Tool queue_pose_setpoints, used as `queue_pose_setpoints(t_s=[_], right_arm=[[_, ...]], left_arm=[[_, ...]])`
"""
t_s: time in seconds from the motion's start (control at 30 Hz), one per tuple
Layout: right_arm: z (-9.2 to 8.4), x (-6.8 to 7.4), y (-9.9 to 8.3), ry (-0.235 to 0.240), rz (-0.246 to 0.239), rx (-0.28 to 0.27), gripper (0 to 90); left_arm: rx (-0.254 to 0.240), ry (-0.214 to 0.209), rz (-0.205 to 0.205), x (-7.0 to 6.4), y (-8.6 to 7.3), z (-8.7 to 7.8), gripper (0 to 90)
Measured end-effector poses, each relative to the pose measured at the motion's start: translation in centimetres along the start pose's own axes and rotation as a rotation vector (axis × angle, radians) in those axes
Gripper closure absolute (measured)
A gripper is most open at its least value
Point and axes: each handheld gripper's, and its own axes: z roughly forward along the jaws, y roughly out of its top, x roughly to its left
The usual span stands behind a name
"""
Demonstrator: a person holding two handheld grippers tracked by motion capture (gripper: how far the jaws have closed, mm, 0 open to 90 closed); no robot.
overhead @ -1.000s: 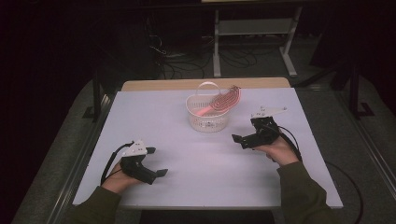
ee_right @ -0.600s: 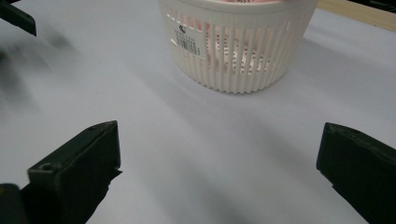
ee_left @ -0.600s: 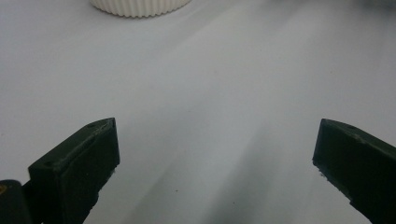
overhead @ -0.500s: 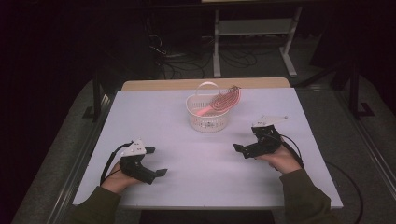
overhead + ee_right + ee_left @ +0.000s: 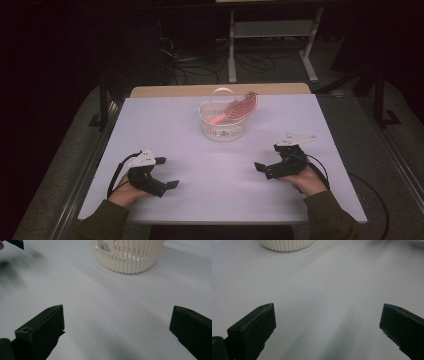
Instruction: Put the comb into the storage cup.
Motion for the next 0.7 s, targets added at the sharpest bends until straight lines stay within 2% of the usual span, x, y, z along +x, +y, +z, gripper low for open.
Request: queue_pose_setpoints(t_s=[0.47,0.7], right_arm=[[-0.5,0.2,-2.5,-0.012,0.011,0.011,0.0],[-0.6,0.8,-3.5,-0.005,0.016,0.015,0.0]], left_arm=[[-0.007,-0.004,0.000,0.0,0.0,-0.1,0.4],[-0.008,-0.002,0.001,-0.1,0.1,-0.1,0.4]])
